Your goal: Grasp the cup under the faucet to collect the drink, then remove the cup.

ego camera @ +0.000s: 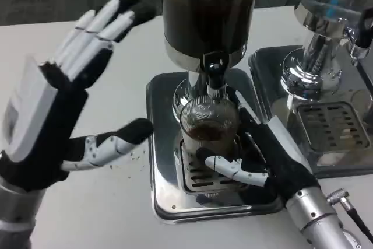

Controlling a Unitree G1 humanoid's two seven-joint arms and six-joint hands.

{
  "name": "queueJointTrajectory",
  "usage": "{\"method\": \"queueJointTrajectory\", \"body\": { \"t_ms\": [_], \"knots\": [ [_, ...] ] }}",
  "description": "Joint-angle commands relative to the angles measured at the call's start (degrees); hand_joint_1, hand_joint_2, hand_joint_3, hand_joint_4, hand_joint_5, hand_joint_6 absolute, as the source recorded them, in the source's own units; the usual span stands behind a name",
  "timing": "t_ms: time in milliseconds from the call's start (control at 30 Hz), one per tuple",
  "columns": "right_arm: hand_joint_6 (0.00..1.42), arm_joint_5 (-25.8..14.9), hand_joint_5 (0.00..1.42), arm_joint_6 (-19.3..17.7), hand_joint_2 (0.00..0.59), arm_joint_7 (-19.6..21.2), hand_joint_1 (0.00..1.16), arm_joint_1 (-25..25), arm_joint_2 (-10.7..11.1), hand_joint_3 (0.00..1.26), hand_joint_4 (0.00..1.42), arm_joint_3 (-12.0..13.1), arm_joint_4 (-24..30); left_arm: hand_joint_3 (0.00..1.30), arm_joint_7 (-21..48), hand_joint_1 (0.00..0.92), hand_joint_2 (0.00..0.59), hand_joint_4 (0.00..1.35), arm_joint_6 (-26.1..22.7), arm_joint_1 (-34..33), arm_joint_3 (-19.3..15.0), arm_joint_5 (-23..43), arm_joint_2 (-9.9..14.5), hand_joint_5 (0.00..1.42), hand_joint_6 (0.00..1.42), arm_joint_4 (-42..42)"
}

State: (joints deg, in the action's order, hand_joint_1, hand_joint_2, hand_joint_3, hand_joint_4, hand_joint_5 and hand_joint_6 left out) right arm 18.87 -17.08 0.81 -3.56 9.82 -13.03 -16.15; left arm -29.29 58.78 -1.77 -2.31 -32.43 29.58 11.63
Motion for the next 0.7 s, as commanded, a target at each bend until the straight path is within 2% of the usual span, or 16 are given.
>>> {"method": "queueJointTrajectory", "body": {
  "t_ms": [33, 133, 300, 467, 700],
  "knots": [
    [0.14, 0.21, 0.00, -1.21, 0.196, 0.60, 0.64, -0.14, -0.43, 0.00, 0.00, -0.27, -0.72, 0.19, 0.21, 0.000, 0.201, 0.07, -3.08, 4.14, -3.78, 1.64, -1.65, 0.24, 0.15, 2.12],
    [0.14, 0.31, 0.00, -1.39, 0.196, 0.74, 0.64, -0.23, -0.69, 0.00, 0.00, -0.53, -1.07, 0.18, 0.27, 0.000, 0.206, 0.07, -4.88, 6.61, -5.35, 1.92, -2.01, 0.24, 0.14, 4.68],
    [0.16, 1.35, 0.00, -1.69, 0.196, 2.08, 0.64, -0.37, -1.26, 0.00, 0.00, -1.14, -1.44, 0.18, 0.85, 0.000, 0.211, 0.07, -6.30, 9.27, -5.83, 1.38, -2.12, 0.23, 0.14, 6.38],
    [0.16, 1.14, 0.00, -1.43, 0.194, 3.44, 0.64, -0.60, -2.53, 0.00, 0.00, -1.04, -2.89, 0.18, -0.25, 0.000, 0.213, 0.07, -7.20, 9.68, -3.81, -1.97, -2.67, 0.23, 0.14, 10.27],
    [0.18, 0.55, 0.00, -0.74, 0.191, 3.87, 0.66, -1.22, -3.93, 0.00, 0.00, -0.86, -4.63, 0.18, -0.65, 0.000, 0.214, 0.07, -7.71, 9.79, -1.12, -4.00, -2.16, 0.24, 0.14, 14.51]
  ]
}}
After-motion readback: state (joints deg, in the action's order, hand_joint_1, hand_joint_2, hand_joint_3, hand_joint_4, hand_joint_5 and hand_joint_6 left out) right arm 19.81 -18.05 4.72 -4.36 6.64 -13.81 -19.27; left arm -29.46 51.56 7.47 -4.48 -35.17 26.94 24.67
